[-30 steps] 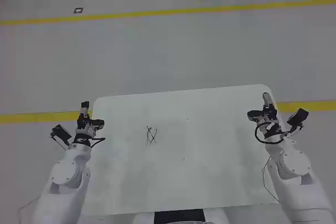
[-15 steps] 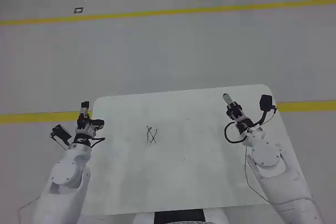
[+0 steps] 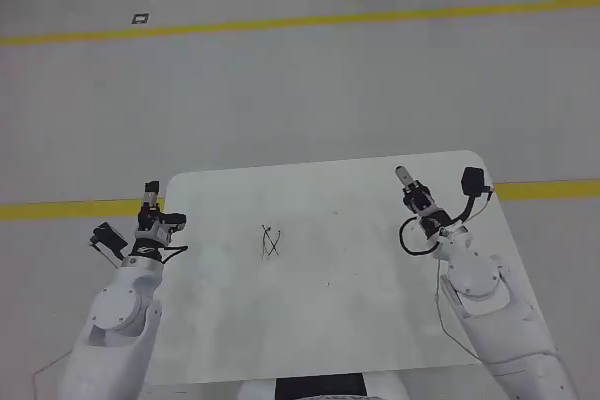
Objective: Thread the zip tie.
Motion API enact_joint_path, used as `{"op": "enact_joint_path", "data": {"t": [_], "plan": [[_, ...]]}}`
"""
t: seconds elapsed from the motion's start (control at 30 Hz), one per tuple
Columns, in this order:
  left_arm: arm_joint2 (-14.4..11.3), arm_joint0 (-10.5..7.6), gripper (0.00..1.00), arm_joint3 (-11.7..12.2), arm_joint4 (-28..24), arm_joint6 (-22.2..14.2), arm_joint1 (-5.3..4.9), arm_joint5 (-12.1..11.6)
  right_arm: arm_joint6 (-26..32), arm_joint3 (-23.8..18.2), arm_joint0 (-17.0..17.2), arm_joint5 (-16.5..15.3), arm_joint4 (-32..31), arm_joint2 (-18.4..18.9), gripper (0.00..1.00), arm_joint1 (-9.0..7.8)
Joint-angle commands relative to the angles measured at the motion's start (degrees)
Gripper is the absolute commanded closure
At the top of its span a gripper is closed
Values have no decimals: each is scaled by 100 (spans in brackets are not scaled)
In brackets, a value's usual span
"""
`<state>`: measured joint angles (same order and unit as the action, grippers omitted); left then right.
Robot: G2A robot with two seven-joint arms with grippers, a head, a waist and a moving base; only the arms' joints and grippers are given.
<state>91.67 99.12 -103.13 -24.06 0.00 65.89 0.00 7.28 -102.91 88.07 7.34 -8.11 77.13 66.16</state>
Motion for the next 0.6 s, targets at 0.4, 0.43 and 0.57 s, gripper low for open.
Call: {"op": "enact_joint_path", "data": {"t": [0.4,0.43,0.57], "plan": [[0,0,0,0,0,0,0,0,730,485,-688,937,-1156,-659,0,62],[0,0,0,0,0,0,0,0,778,499,-682,968,-1208,-672,0,61],[0,0,0,0,0,0,0,0,820,512,-646,958,-1284,-651,0,56]]}}
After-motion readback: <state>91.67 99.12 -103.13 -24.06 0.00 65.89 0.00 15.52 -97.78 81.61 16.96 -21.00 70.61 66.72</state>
